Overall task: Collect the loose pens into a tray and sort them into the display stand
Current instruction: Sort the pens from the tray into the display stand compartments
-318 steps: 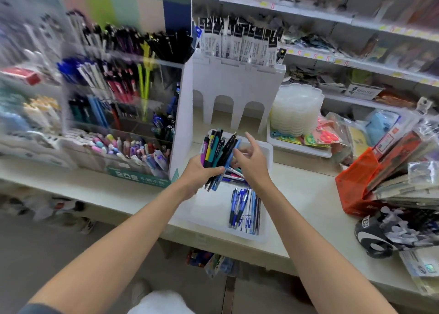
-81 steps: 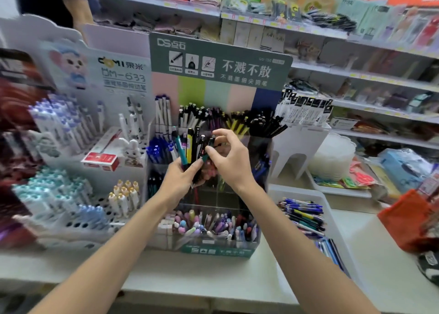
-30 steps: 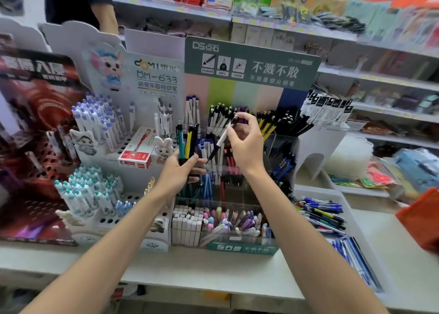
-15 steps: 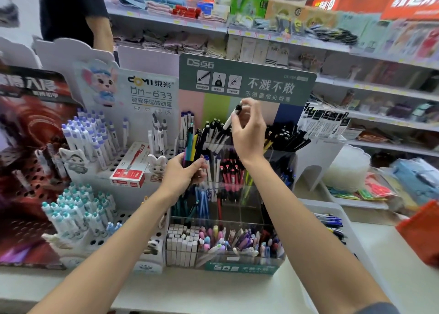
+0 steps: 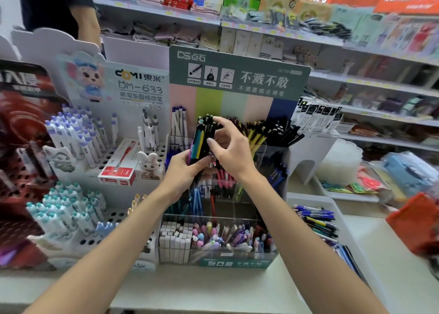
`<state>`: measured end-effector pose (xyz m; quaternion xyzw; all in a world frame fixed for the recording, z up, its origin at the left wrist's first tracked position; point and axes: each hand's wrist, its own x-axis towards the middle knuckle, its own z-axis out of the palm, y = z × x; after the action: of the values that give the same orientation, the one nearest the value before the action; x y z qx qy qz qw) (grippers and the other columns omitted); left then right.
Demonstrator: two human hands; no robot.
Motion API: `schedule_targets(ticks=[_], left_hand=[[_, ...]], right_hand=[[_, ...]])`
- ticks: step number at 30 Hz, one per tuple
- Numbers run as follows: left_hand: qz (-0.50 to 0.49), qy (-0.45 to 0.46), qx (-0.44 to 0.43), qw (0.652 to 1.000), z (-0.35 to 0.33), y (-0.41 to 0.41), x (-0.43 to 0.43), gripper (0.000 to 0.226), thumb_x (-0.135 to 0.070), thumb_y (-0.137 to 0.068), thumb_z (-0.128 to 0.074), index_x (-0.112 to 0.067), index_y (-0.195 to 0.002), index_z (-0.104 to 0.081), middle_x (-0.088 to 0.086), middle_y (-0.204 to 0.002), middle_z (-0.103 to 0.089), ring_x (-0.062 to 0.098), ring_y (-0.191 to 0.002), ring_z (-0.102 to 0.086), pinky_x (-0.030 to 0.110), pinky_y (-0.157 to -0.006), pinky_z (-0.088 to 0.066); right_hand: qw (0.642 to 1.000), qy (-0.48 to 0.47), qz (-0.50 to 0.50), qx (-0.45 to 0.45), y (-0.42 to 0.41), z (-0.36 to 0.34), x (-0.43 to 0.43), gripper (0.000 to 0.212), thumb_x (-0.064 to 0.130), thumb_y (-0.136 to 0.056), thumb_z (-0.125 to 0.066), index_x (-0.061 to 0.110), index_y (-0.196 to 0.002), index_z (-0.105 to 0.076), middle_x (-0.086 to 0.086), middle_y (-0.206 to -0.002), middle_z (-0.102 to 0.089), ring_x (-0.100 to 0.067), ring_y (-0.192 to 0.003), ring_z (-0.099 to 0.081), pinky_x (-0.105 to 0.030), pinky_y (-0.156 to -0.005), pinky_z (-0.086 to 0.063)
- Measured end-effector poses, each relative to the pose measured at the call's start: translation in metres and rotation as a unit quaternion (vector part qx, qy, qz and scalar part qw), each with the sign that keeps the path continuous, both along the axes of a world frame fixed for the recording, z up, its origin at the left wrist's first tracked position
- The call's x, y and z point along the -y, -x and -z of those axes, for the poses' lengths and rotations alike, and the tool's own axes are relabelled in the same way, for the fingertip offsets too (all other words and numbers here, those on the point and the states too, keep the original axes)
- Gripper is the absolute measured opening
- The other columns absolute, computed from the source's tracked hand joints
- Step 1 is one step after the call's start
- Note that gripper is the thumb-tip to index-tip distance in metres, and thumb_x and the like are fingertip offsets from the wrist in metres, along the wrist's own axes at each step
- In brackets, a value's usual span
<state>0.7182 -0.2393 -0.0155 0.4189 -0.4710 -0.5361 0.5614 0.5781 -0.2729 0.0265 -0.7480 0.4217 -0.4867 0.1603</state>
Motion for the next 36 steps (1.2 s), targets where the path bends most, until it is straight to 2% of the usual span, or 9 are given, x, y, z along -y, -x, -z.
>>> schedule_targets(ticks=[6, 10, 15, 20, 26, 29, 31, 33, 36], left_hand=[[-0.001, 0.015, 0.034, 0.999, -0.004, 0.025, -0.003, 0.021, -0.012, -0.100, -0.055, -0.010, -0.119, -0.064, -0.002, -0.096, -0.074, 0.003, -0.082, -0.073, 0.016, -0.066, -0.055], [0.013, 0.009, 0.065, 0.998, -0.005, 0.048, 0.008, 0.016, -0.022, -0.102, -0.054, -0.019, -0.113, -0.065, -0.001, -0.103, -0.075, 0.014, -0.095, -0.073, 0.029, -0.074, -0.060], [0.030, 0.018, 0.087, 0.996, -0.010, 0.089, 0.019, 0.016, -0.022, -0.103, -0.053, -0.015, -0.111, -0.065, 0.003, -0.079, -0.067, 0.011, -0.057, -0.053, 0.019, -0.048, -0.043], [0.064, 0.002, 0.057, 0.996, -0.014, 0.123, 0.024, 0.016, -0.019, -0.104, -0.051, -0.010, -0.113, -0.060, 0.004, -0.079, -0.072, 0.006, -0.050, -0.040, 0.016, -0.043, -0.031], [0.070, -0.001, 0.047, 0.996, -0.016, 0.133, 0.027, 0.008, -0.019, -0.104, -0.048, -0.012, -0.103, -0.050, 0.011, -0.098, -0.076, 0.006, -0.056, -0.044, 0.016, -0.049, -0.035], [0.027, -0.008, 0.022, 0.999, -0.013, 0.135, 0.031, 0.015, -0.018, -0.104, -0.049, -0.007, -0.102, -0.059, 0.009, -0.094, -0.077, 0.007, -0.060, -0.051, 0.017, -0.053, -0.044], [0.005, -0.014, 0.000, 1.000, -0.011, 0.135, 0.033, 0.019, -0.018, -0.103, -0.051, -0.005, -0.102, -0.065, 0.007, -0.089, -0.075, 0.008, -0.064, -0.057, 0.019, -0.060, -0.052], [-0.003, -0.015, -0.022, 1.000, -0.009, 0.136, 0.034, 0.019, -0.017, -0.102, -0.053, -0.004, -0.102, -0.067, 0.005, -0.085, -0.073, 0.009, -0.065, -0.061, 0.021, -0.065, -0.056], [-0.004, -0.008, -0.048, 0.999, -0.012, 0.138, 0.032, 0.019, -0.015, -0.101, -0.053, -0.001, -0.104, -0.066, 0.006, -0.083, -0.072, 0.008, -0.064, -0.064, 0.022, -0.069, -0.058]], right_hand=[[0.996, -0.031, 0.056, 0.060, 0.026, 0.003, -0.006, 0.046, 0.011, -0.091, -0.067, 0.015, -0.135, -0.055, 0.006, -0.088, -0.063, -0.008, -0.082, -0.064, -0.020, -0.079, -0.053], [0.986, 0.007, 0.141, 0.085, 0.066, -0.004, -0.008, 0.042, 0.013, -0.090, -0.069, 0.016, -0.130, -0.055, 0.004, -0.087, -0.063, -0.007, -0.077, -0.061, -0.018, -0.074, -0.049], [0.961, 0.115, 0.230, 0.102, 0.124, -0.024, -0.010, 0.036, 0.008, -0.091, -0.066, 0.011, -0.125, -0.055, 0.004, -0.083, -0.061, -0.008, -0.073, -0.057, -0.019, -0.071, -0.049], [0.938, 0.185, 0.257, 0.140, 0.161, -0.043, 0.002, 0.033, 0.005, -0.092, -0.063, 0.005, -0.123, -0.052, 0.015, -0.087, -0.055, -0.010, -0.076, -0.059, -0.025, -0.072, -0.054], [0.963, 0.158, 0.214, 0.053, 0.166, -0.035, 0.031, 0.032, 0.003, -0.089, -0.065, 0.003, -0.119, -0.054, -0.004, -0.085, -0.062, -0.017, -0.073, -0.060, -0.024, -0.068, -0.053], [0.972, 0.138, 0.186, -0.045, 0.167, -0.013, 0.046, 0.022, 0.005, -0.085, -0.071, 0.005, -0.106, -0.065, -0.006, -0.094, -0.063, -0.020, -0.087, -0.060, -0.033, -0.080, -0.052], [0.964, 0.139, 0.202, -0.099, 0.168, 0.000, 0.050, 0.019, 0.011, -0.083, -0.073, 0.008, -0.102, -0.071, -0.007, -0.100, -0.064, -0.026, -0.098, -0.059, -0.029, -0.091, -0.040], [0.956, 0.157, 0.226, -0.100, 0.170, 0.004, 0.049, 0.023, 0.013, -0.086, -0.068, 0.009, -0.109, -0.072, -0.008, -0.107, -0.065, -0.025, -0.105, -0.057, -0.025, -0.094, -0.032], [0.960, 0.193, 0.200, -0.042, 0.167, -0.004, 0.038, 0.028, 0.009, -0.087, -0.063, 0.007, -0.114, -0.068, -0.005, -0.102, -0.067, -0.015, -0.095, -0.057, -0.029, -0.090, -0.044]])
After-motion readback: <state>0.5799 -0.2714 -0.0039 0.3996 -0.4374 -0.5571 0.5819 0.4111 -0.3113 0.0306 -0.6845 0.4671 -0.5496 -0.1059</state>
